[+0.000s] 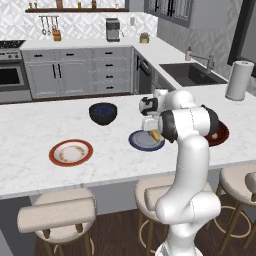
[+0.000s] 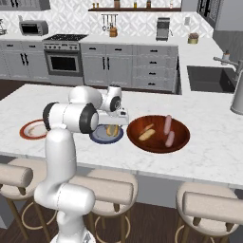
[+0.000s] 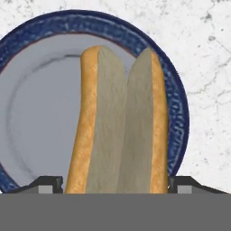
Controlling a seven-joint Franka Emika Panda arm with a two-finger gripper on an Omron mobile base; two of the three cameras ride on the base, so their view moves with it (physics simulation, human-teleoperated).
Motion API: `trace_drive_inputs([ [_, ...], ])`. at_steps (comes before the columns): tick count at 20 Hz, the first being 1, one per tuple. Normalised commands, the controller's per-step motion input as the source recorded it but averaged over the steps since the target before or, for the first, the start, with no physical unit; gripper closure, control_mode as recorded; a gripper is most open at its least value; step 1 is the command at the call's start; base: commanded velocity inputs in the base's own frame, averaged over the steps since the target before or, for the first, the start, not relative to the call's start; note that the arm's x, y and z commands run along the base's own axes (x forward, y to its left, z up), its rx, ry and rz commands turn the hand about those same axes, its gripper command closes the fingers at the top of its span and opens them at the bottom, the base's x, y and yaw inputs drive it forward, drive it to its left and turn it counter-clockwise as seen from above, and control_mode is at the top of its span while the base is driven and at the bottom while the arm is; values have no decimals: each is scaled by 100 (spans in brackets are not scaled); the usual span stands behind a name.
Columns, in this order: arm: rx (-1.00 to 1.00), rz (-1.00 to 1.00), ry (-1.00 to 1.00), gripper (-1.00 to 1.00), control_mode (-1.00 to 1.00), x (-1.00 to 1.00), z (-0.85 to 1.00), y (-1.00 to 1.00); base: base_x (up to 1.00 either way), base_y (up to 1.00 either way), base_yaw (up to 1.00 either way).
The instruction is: Place one bun and one sausage from the bowl on each plate.
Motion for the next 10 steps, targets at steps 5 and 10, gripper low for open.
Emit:
trace_drive_inputs([
  [5,0,0,-1,-100,-100,-4,0,0,0,0,0],
  [10,0,0,-16,-100,-100,-55,30,1,0,0,0],
])
